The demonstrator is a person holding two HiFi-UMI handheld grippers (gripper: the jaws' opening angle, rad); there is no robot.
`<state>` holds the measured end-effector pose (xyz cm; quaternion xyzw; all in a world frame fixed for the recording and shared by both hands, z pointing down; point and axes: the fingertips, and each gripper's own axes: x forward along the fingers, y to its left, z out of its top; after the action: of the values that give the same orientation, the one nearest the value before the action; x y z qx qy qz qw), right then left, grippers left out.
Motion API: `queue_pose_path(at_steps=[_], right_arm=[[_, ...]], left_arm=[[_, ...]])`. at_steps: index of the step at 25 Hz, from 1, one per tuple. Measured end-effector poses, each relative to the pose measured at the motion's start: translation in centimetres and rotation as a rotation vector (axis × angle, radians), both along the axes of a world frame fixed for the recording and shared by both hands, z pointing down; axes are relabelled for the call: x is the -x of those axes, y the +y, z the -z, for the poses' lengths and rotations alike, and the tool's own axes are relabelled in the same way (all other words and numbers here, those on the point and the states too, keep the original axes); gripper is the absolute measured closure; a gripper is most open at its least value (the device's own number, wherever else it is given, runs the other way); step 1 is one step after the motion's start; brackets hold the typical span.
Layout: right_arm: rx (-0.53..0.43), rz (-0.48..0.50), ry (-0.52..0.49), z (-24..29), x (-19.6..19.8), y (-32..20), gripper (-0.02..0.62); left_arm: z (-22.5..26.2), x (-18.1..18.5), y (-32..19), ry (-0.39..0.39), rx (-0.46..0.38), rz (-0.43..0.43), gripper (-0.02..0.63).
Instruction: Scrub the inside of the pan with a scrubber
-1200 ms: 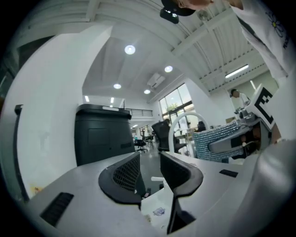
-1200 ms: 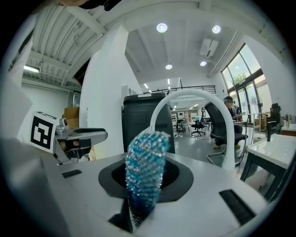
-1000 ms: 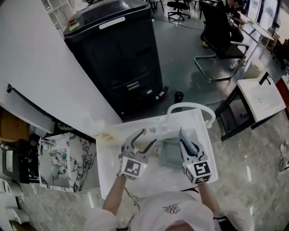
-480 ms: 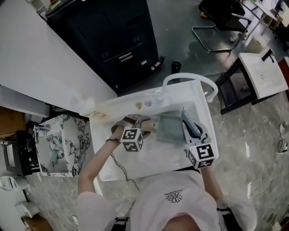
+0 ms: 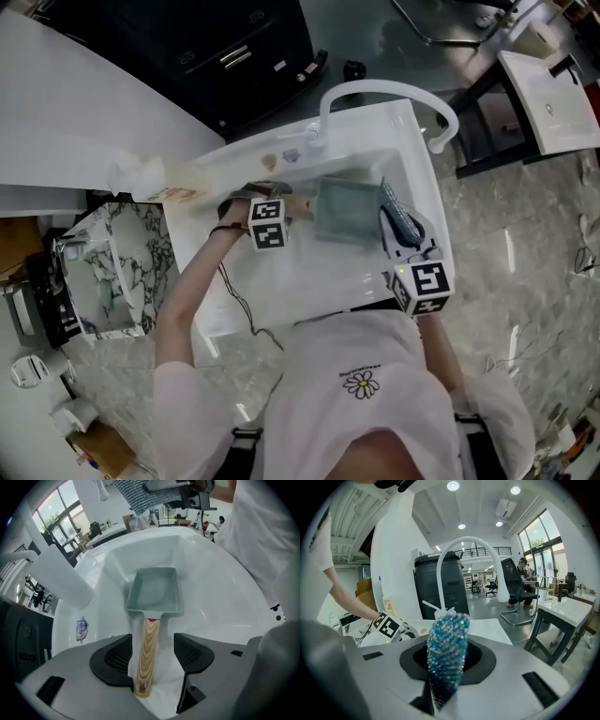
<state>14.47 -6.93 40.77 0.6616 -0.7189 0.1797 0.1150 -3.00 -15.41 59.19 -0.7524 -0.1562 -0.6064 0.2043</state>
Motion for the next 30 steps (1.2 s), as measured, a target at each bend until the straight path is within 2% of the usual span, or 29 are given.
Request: queue_pose_path(at_steps=[4, 7, 13, 17, 20, 23, 30], right_arm=[[0.010, -0.011, 0.008, -0.6, -0.6, -0.5, 0.537], [0.029, -0.024, -0.009, -1.3, -0.2, -0.1, 0.537], [0.035, -0.025, -0.004, -1.5, -0.4, -0.3, 0.537], [0.046, -0.018, -0.015, -2.1, 0.0, -0.5, 0.537], [0.058, -0.013, -0.020, -2.6, 0.4, -0.4, 0.537], [0.070, 0.003, -0.030, -2.8, 1.2, -0.1, 0.537], [0.077, 0.033, -0.016, -2.5, 1.5, 0.2, 0.537]], left_arm=[[-2.1, -1.2, -1.8, -0.046, -0.034, 0.004, 0.346], [-3.4, -0.7, -1.6, -0.096, -0.034, -0.012, 0.364], [-4.5, -0.1, -1.3, -0.164, -0.124, -0.150, 0.430], [-4.7, 0.1, -1.6, -0.173, -0.123, -0.124, 0.430], [-5.3, 0.1, -2.2, -0.188, -0.196, -0.131, 0.458], [-5.9, 0.4, -2.3, -0.174, -0.260, -0.143, 0.453], [-5.3, 1.4, -2.2, -0.245, -0.240, -0.116, 0.456]])
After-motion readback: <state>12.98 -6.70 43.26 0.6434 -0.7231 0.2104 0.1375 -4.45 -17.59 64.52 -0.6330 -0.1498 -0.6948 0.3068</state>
